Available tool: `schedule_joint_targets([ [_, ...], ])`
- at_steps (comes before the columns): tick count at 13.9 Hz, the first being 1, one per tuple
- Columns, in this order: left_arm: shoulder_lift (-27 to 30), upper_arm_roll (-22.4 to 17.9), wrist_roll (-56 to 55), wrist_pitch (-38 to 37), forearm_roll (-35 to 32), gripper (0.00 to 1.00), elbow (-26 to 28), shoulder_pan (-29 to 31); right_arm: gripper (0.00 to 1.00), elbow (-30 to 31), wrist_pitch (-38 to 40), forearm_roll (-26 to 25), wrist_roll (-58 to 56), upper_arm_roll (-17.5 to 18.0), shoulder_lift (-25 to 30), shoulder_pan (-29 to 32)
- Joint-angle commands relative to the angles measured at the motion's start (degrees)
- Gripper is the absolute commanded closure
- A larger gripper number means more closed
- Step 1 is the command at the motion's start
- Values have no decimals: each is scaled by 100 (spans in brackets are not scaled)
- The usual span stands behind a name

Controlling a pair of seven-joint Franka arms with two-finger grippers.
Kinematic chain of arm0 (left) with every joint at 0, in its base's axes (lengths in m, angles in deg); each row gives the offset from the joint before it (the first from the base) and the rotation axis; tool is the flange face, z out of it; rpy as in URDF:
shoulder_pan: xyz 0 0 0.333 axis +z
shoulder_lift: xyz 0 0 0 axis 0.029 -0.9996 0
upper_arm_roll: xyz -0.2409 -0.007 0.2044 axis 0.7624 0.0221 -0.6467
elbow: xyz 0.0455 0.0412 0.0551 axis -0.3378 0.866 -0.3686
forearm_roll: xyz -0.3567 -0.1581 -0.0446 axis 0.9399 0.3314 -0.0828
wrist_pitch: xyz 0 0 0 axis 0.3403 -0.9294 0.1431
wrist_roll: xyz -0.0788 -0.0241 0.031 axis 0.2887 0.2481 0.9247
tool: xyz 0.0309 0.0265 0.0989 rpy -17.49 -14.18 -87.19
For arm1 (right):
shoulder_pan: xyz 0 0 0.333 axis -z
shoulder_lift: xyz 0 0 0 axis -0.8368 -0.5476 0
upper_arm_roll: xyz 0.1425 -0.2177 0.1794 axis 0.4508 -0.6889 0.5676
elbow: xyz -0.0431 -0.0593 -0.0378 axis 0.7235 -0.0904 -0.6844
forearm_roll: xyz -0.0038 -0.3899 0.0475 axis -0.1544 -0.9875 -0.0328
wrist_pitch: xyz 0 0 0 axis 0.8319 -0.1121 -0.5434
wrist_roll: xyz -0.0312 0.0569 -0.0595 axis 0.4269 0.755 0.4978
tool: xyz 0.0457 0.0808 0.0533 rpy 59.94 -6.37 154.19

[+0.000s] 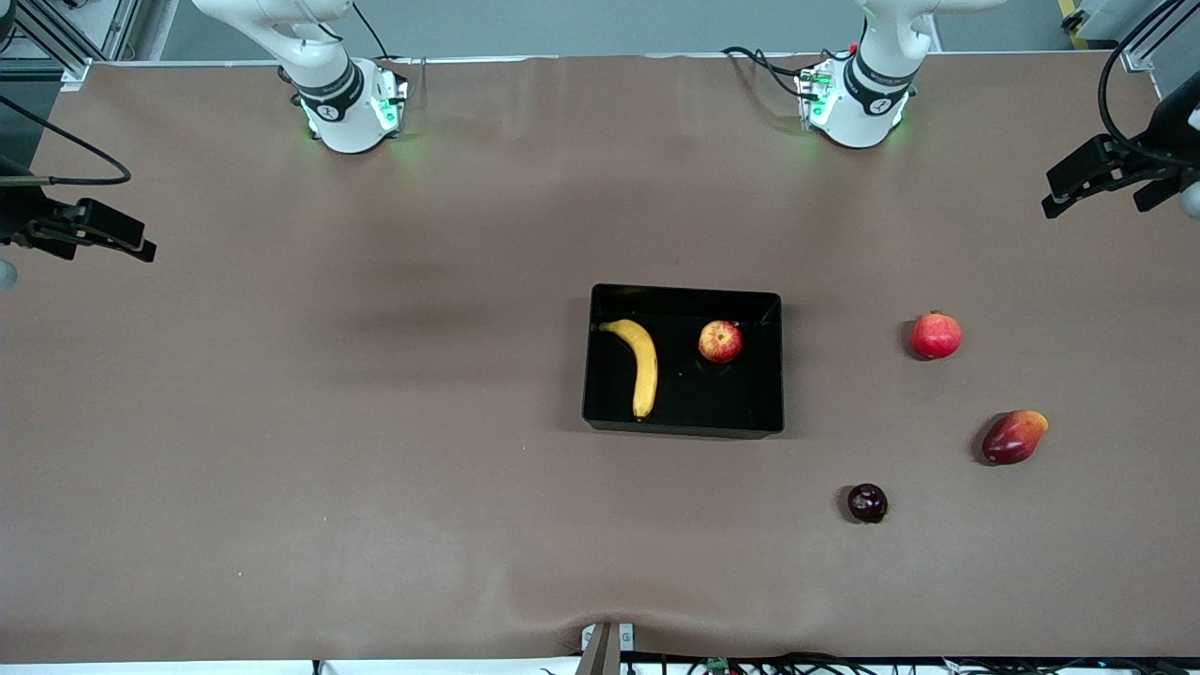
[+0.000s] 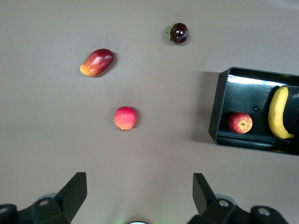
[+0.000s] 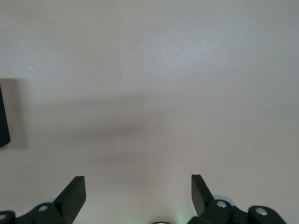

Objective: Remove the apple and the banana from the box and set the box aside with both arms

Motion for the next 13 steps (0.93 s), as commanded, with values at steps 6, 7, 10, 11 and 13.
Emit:
schedule_joint_targets([
  [6,-700,81,-139,375,56,0,39,-71,0,65,-58,86,82,-11,-16,44],
  [7,-823,143,-279,585,64,0,65,-114,0,65,-67,86,91,-11,-24,53],
  [10,-1227,345,-1103,1007,47,0,197,-351,0,65,-58,86,82,-11,-51,1],
  [11,-1315,363,-1420,1191,29,0,276,-500,0,65,-58,86,82,-11,-51,-17],
  [13,-1544,363,-2175,1561,12,0,443,-834,0,65,-49,86,91,-11,-51,-43],
])
